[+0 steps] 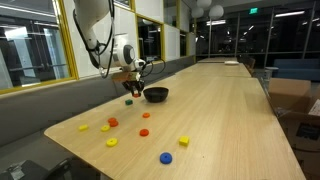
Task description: Pick up some of the orange objects from the table and put them in the bowl
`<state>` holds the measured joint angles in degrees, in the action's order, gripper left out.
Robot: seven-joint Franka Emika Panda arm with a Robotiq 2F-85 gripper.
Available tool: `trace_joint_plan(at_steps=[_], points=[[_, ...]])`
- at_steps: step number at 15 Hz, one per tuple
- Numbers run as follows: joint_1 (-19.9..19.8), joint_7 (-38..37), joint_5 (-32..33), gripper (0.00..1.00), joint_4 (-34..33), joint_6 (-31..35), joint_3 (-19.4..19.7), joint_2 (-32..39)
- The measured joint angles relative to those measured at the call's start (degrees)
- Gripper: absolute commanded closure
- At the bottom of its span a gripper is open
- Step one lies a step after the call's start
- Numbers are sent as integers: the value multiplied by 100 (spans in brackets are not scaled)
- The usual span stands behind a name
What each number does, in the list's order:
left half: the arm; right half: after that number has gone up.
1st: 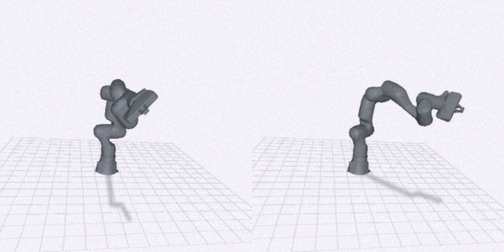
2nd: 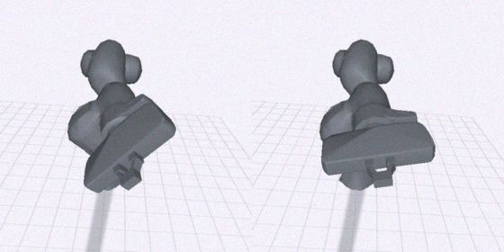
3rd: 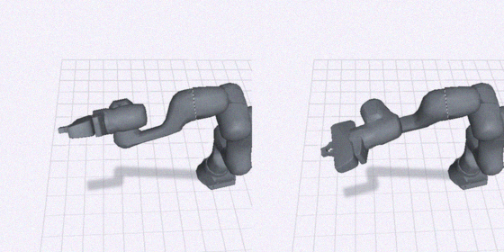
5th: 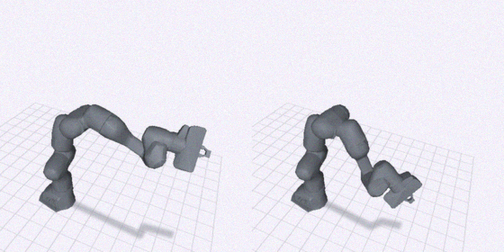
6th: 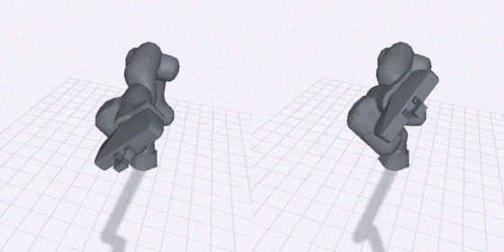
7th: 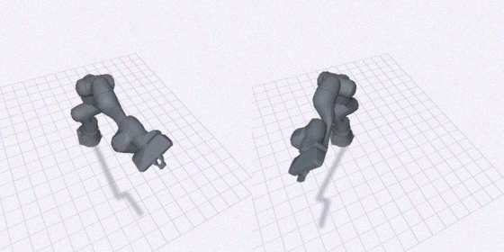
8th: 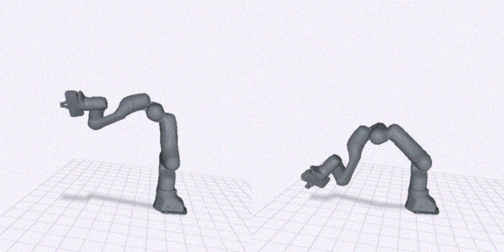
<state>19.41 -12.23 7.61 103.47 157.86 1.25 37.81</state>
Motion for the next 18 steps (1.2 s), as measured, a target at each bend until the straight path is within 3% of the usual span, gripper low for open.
trace_joint_plan(at_steps=[12, 13, 15, 18], points=[[-112, 7, 14, 72, -493, 114, 377, 4], [-146, 10, 14, 33, -609, 96, 378, 77], [-209, 13, 14, 26, -844, 16, 378, 246], [-300, 12, 13, 3, -1123, -173, 378, 479]])
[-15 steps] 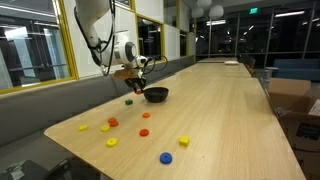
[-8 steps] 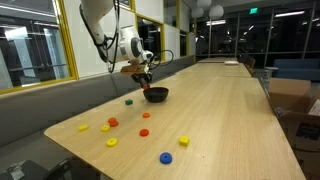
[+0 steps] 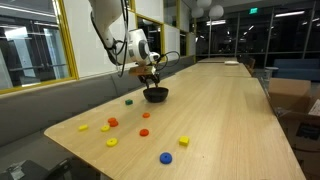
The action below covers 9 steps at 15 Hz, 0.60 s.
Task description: Pick up some of the orange objects from the table and put them in the bowl
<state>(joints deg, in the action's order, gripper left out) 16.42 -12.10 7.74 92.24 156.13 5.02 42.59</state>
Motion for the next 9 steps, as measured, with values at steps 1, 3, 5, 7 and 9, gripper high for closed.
trace_joint_plan(at_steps=[1, 3, 5, 7, 9], points=[[-33, -2, 0, 0, -57, -81, 1, 50], [-70, -21, 0, 0, -102, -260, 55, 86], [-35, -119, 71, 0, -101, -529, 242, 37], [51, -348, 291, 0, -12, -945, 497, -168], [84, -481, 491, 0, 285, -1374, 625, -594]])
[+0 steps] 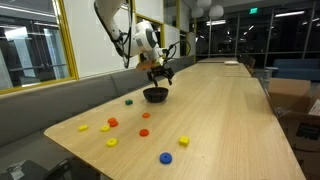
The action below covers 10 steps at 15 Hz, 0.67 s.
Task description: Pick up some of the orange objects from the table and put them in the bowl
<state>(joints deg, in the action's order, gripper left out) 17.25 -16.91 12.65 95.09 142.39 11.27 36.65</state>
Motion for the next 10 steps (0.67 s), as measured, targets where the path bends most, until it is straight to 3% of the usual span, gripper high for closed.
trace_joint_plan(at_steps=[2, 5, 10], points=[[-20, 32, 110, 0, 472, -364, -26, -581], [-238, 398, 78, 0, 1320, -658, -369, -1529], [-915, 1875, -906, 0, 2825, -706, -1058, -3112]])
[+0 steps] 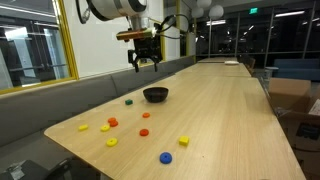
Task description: Pick up some of the orange objects from the table and put them in the bowl
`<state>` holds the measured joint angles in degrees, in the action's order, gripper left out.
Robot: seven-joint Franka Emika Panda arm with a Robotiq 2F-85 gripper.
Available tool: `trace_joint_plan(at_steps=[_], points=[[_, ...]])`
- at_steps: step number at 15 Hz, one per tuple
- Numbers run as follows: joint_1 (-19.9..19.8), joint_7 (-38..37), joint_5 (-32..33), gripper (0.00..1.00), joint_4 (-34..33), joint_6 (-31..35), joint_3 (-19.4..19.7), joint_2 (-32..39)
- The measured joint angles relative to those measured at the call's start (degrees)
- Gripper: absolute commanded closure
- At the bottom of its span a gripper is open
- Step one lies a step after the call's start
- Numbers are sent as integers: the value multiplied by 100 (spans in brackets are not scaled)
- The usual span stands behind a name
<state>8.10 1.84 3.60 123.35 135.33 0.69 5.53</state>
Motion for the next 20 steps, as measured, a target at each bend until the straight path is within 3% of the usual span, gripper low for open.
trace_joint_plan(at_steps=[4, 9, 16, 20], points=[[-279, 601, -444, 0, 1021, -474, -57, -1191], [-574, -52, -300, 0, 1813, -986, -53, -2260], [-752, -523, -292, 0, 2333, -1187, -54, -3001], [-755, -523, -292, 0, 2357, -1190, -56, -2972]])
